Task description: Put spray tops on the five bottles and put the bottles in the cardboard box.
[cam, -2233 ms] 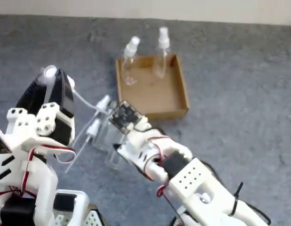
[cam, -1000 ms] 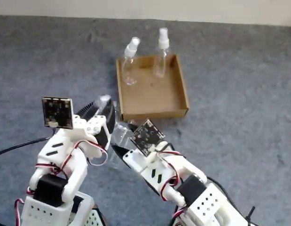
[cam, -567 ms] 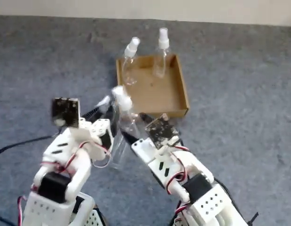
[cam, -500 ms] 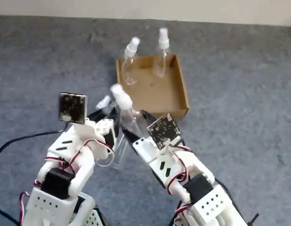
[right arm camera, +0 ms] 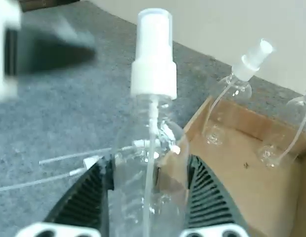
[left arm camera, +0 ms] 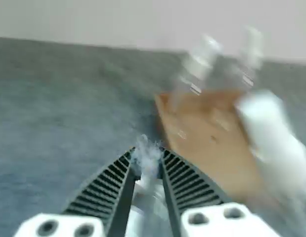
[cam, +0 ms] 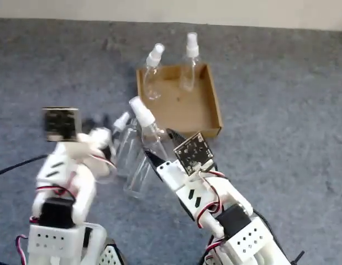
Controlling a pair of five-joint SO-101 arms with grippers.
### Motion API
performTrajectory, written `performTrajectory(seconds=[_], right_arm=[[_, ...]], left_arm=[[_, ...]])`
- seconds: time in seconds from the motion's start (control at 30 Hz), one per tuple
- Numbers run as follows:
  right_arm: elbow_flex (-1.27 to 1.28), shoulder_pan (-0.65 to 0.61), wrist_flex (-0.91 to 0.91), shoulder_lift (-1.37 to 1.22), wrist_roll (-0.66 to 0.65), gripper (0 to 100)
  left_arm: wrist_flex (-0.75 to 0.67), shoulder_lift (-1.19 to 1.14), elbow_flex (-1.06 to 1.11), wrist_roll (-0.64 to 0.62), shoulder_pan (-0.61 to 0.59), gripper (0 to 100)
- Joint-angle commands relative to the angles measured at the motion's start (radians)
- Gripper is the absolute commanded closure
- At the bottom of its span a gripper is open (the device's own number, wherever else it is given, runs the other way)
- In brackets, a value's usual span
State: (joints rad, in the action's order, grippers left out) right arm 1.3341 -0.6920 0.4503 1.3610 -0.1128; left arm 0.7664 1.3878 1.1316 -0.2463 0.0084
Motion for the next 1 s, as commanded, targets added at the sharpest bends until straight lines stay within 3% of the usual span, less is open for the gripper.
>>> performTrajectory(seconds=[0.0, 0.13, 0.3, 0.7, 0.97], right_arm=[[-0.031, -0.024, 0.081, 0.024, 0.008, 99.5], [-0.031, -0.104, 0.151, 0.024, 0.003, 99.5], [-0.031, -0.116, 0.148, 0.024, 0.003, 99.5], [-0.031, -0.116, 0.148, 0.024, 0.002, 99.5], [-0.028, -0.111, 0.147, 0.024, 0.002, 99.5]], left_arm=[[-0.239, -0.058, 0.047, 0.018, -0.180, 100], [-0.311, -0.199, -0.001, 0.021, -0.166, 97], [-0.193, -0.309, -0.119, 0.018, -0.159, 85], [-0.169, -0.340, -0.094, 0.095, 0.065, 91], [-0.103, -0.183, -0.056, 0.097, 0.090, 91]])
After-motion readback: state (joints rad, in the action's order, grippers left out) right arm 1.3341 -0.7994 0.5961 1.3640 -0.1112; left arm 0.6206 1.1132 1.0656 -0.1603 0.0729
